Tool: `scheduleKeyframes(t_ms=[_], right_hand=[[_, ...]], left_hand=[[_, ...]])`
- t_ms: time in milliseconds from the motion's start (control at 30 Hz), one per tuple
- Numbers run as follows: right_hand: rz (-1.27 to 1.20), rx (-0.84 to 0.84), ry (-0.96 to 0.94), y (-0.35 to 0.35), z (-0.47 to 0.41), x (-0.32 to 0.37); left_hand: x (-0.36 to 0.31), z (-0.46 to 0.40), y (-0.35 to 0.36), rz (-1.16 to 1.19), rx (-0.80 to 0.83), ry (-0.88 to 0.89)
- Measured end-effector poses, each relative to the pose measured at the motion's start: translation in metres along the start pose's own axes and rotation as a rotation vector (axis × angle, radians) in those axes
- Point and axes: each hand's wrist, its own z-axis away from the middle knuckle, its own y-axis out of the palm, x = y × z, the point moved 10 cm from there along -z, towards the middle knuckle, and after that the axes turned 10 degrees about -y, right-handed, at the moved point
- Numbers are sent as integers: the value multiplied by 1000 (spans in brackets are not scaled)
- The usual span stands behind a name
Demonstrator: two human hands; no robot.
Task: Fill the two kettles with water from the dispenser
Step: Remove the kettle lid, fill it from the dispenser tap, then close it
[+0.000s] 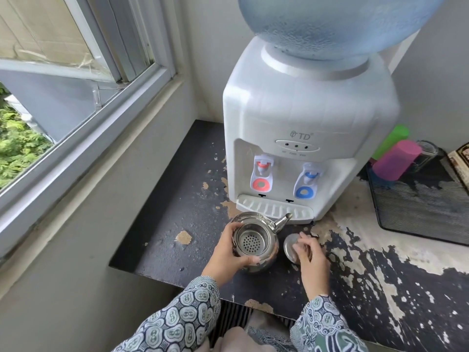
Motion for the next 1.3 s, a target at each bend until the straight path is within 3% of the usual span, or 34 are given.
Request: scheduleKeyframes(t_ms=[100, 267, 500, 600, 667, 733, 833, 900, 1000, 1067, 1200, 1300], right_hand=[[45, 113, 26, 8, -8, -1], [115, 27, -209, 2, -37, 54], [393, 602, -471, 75, -61, 92], [408, 822, -393, 101, -58, 84], [381, 832, -338, 105, -62, 83], [443, 781, -343, 104, -67, 86], [461, 777, -270, 101, -69, 78], [338, 827, -72, 98, -65, 61], [105, 999, 371, 94, -38, 33], [57, 1079, 498, 92, -23, 24], [48, 920, 367, 92, -42, 26], [61, 902, 208, 103, -45, 43]], left_hand=[[-3, -3, -2, -39, 26, 5], [-6, -14, -7, -95, 146, -7], [-12, -10, -24, -35, 94, 15], [2, -3, -42, 49, -150, -53], [19, 0, -48, 104, -275, -195], [31, -4, -42, 174, -240, -341], [21, -14, -44, 154, -236, -328], [7, -19, -53, 111, -293, -270], [-8, -23, -56, 99, -298, -193], [-11, -22, -53, 99, -291, -161], [14, -6, -48, 172, -370, -251], [30, -1, -32, 179, -334, -342]])
